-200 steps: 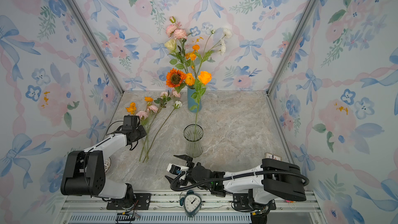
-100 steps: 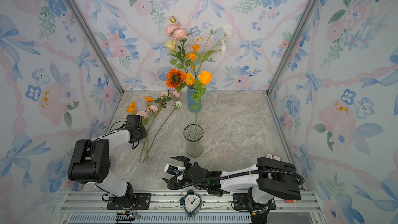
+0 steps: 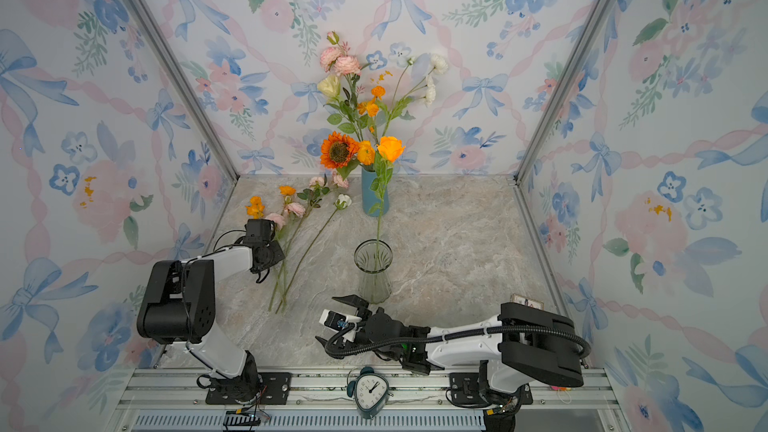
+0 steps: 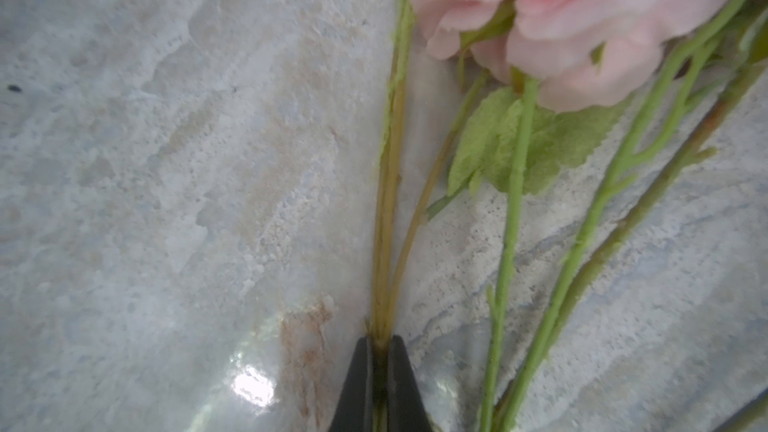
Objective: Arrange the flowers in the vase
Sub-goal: 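Grasp an orange ranunculus stem in the pile with the left gripper and lift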
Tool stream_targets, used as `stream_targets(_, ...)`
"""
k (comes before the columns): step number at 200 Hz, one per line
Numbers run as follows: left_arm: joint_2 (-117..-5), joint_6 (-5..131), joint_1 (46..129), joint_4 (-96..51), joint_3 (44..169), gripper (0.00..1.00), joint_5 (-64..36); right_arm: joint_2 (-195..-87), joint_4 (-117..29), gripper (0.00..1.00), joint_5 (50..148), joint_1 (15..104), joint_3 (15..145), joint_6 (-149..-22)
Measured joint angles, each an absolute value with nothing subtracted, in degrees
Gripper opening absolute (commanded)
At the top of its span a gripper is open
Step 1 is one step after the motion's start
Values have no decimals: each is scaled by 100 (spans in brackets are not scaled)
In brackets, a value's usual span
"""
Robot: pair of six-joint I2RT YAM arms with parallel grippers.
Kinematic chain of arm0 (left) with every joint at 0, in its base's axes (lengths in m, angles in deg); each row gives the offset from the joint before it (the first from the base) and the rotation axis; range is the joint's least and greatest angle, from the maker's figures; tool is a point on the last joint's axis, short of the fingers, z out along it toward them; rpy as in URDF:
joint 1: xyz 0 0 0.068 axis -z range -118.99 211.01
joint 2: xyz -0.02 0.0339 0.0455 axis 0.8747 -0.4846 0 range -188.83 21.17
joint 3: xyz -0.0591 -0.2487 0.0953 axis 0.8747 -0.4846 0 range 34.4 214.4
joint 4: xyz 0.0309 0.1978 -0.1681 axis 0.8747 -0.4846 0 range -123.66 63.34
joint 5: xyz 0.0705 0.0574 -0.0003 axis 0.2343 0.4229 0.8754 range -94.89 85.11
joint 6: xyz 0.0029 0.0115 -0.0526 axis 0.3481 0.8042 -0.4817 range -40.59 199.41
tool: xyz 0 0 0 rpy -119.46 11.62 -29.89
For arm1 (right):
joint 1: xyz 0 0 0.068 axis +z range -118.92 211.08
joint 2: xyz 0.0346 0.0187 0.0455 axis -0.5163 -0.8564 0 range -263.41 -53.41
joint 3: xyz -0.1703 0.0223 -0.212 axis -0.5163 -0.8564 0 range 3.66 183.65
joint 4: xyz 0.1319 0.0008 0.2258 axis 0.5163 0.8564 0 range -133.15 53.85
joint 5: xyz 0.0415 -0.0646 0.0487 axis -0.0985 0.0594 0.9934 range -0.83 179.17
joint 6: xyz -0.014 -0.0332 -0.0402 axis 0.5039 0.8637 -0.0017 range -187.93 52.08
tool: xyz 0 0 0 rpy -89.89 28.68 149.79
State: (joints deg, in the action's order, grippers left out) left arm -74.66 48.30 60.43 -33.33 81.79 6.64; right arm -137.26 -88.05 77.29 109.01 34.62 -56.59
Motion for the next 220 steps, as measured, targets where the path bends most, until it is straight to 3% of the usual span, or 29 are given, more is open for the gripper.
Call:
stream_targets(49,-7272,4825,6000,-3375,8059,0,644,-13709,-8724,97,7740,10901,3462,-5659)
stream_targets(220,-4703,5042,5980,-3760,7878,0,941,-13171,-8711,97,7952,10377,3234,-5832)
